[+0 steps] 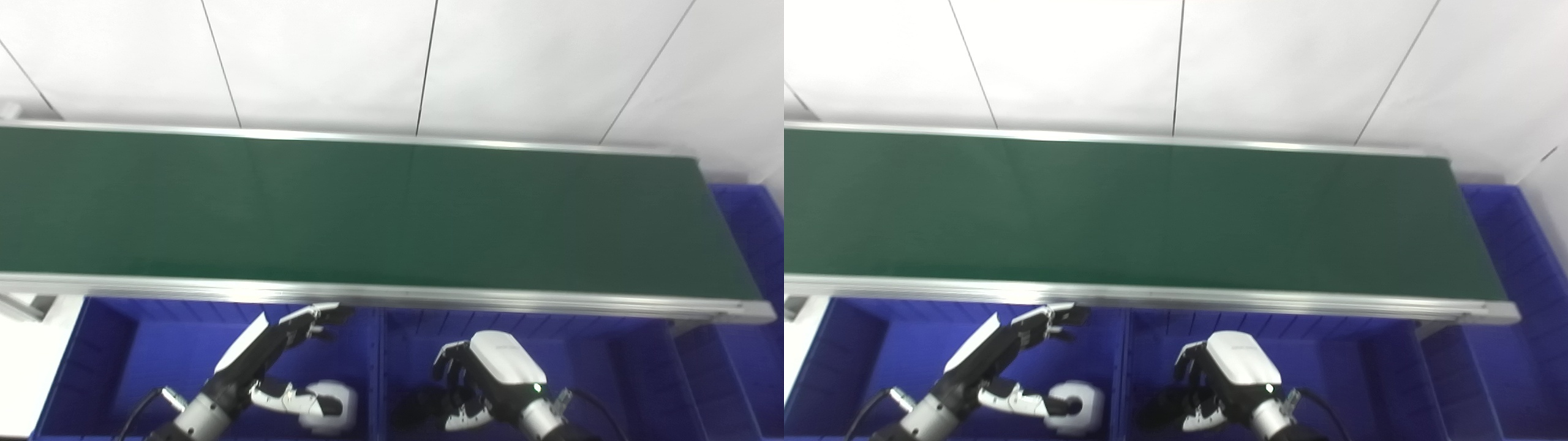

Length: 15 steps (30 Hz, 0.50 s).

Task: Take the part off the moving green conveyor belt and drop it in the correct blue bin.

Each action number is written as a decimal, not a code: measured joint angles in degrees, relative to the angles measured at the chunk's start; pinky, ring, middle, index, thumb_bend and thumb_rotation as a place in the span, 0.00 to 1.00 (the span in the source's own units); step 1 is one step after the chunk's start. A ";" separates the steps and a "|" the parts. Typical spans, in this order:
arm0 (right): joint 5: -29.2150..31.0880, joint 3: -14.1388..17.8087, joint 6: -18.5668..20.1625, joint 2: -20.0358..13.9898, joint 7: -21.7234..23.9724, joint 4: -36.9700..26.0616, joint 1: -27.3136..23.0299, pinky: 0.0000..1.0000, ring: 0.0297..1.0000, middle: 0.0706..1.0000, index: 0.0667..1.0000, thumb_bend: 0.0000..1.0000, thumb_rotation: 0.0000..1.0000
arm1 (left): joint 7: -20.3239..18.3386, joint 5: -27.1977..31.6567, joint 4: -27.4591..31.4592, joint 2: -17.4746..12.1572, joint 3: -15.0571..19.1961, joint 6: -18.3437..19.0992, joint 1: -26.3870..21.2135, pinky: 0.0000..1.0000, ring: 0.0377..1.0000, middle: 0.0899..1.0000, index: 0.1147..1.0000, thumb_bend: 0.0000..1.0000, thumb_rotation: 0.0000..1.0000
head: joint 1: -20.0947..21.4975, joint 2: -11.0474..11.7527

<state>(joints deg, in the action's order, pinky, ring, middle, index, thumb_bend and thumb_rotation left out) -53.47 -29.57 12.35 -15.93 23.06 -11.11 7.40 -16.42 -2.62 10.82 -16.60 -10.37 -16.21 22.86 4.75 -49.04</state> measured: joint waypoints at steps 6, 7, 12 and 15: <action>0.90 1.52 0.71 2.50 -1.97 -0.25 0.58 0.76 0.88 0.90 0.87 0.65 0.18 | -0.04 0.00 -0.01 -0.15 0.13 0.00 0.02 0.73 0.84 0.86 0.80 0.67 0.35 | -0.09 -0.44; 1.24 1.98 0.71 2.76 -2.84 -0.45 0.90 0.77 0.89 0.91 0.87 0.64 0.18 | -0.07 0.00 0.00 -0.21 0.14 -0.01 0.02 0.73 0.84 0.87 0.80 0.67 0.35 | -0.26 -0.61; 3.52 4.10 0.61 4.36 -8.29 -1.46 3.35 0.84 0.92 0.92 0.90 0.64 0.25 | -0.12 0.40 0.22 -0.48 0.36 0.38 0.10 0.73 0.84 0.87 0.80 0.68 0.34 | -0.53 -0.97; 6.17 4.42 -0.45 5.08 -10.91 -2.76 4.65 0.85 0.91 0.92 0.90 0.64 0.29 | -0.13 0.86 0.25 -0.48 0.43 0.55 0.16 0.73 0.83 0.86 0.81 0.68 0.35 | -0.79 -1.14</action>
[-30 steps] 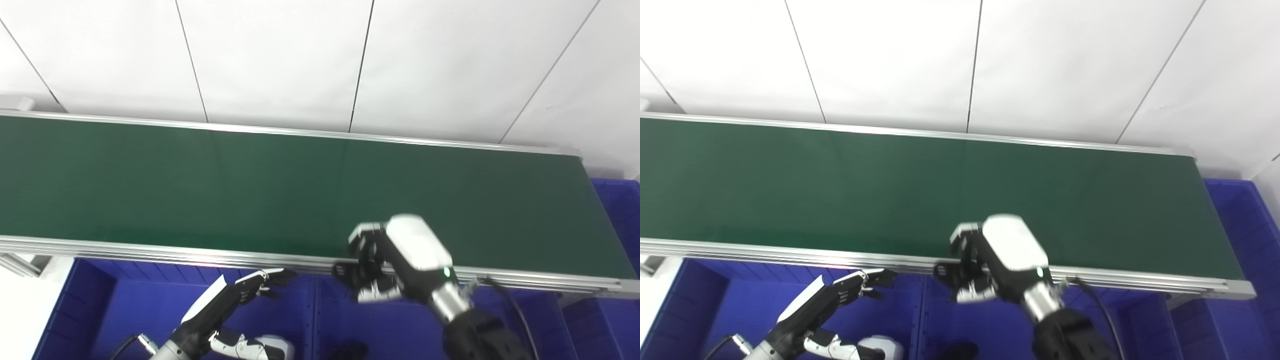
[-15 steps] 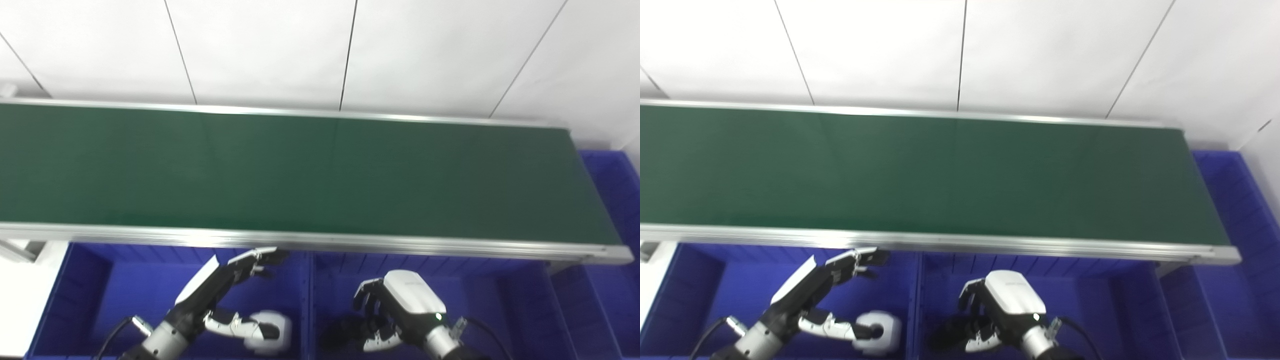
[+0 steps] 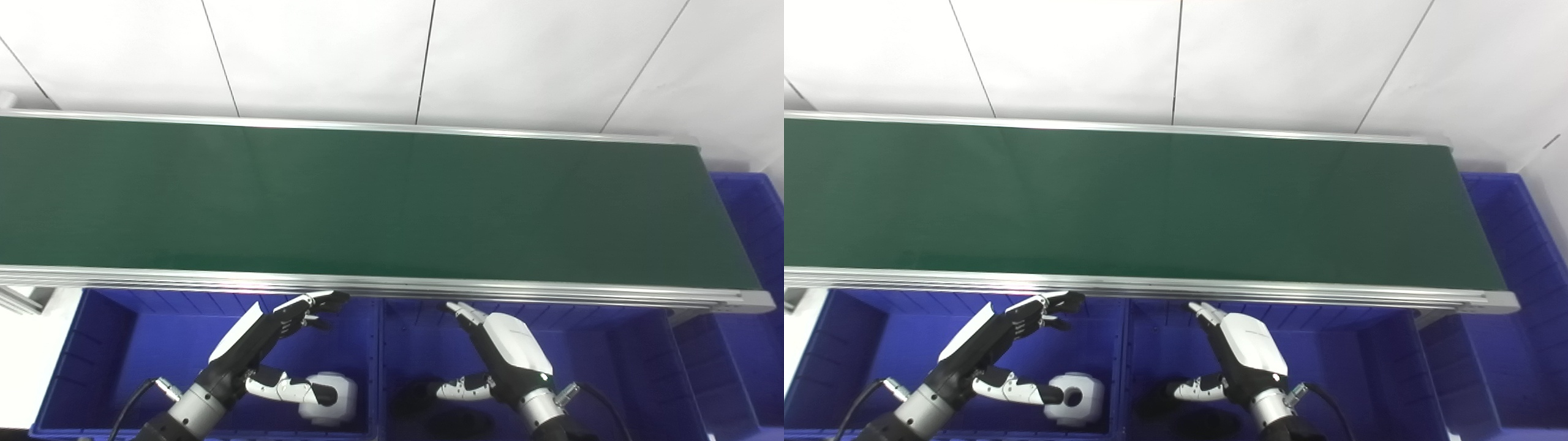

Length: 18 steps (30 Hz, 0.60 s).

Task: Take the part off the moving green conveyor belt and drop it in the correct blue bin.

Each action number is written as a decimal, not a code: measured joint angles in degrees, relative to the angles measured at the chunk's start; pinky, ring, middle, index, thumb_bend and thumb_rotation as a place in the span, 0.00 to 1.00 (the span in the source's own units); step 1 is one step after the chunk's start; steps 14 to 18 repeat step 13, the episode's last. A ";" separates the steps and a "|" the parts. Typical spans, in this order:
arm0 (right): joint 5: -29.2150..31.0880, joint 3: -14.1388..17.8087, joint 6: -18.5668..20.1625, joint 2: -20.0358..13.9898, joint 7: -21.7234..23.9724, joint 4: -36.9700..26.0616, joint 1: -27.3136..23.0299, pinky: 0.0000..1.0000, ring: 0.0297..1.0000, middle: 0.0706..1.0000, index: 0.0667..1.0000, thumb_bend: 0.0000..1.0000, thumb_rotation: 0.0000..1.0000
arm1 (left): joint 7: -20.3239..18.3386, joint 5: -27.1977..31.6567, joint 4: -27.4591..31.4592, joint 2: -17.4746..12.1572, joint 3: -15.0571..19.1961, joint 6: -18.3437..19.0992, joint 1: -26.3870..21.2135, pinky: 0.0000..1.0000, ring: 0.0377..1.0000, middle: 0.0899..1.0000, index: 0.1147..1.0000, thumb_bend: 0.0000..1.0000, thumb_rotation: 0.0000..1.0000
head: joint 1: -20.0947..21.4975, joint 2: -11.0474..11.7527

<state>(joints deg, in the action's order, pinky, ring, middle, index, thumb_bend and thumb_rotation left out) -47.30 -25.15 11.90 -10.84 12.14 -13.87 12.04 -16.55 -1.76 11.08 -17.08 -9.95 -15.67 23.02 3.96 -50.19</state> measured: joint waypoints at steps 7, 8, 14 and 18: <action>10.11 1.59 -1.90 3.00 -2.02 -4.46 3.52 0.75 0.87 0.91 0.92 0.68 0.49 | 0.00 0.33 -0.01 0.00 0.42 -0.03 0.27 0.76 0.86 0.89 0.85 0.68 0.32 | -0.53 -0.09; 11.21 1.55 -1.90 3.27 -2.00 -4.90 3.93 0.75 0.87 0.92 0.92 0.68 0.50 | 0.00 0.38 -0.02 0.01 0.56 -0.03 0.41 0.77 0.86 0.90 0.86 0.69 0.32 | -0.53 -0.09; 14.54 1.84 -2.11 3.53 -2.11 -4.87 4.52 0.70 0.83 0.90 0.92 0.67 0.50 | 0.07 0.76 -0.01 0.43 1.46 0.81 0.75 0.78 0.88 0.92 0.90 0.71 0.33 | -1.85 0.35; 14.54 1.84 -2.11 3.53 -2.11 -4.87 4.52 0.70 0.83 0.90 0.92 0.67 0.50 | 0.07 0.76 -0.01 0.43 1.46 0.81 0.75 0.78 0.88 0.92 0.90 0.71 0.33 | -1.85 0.35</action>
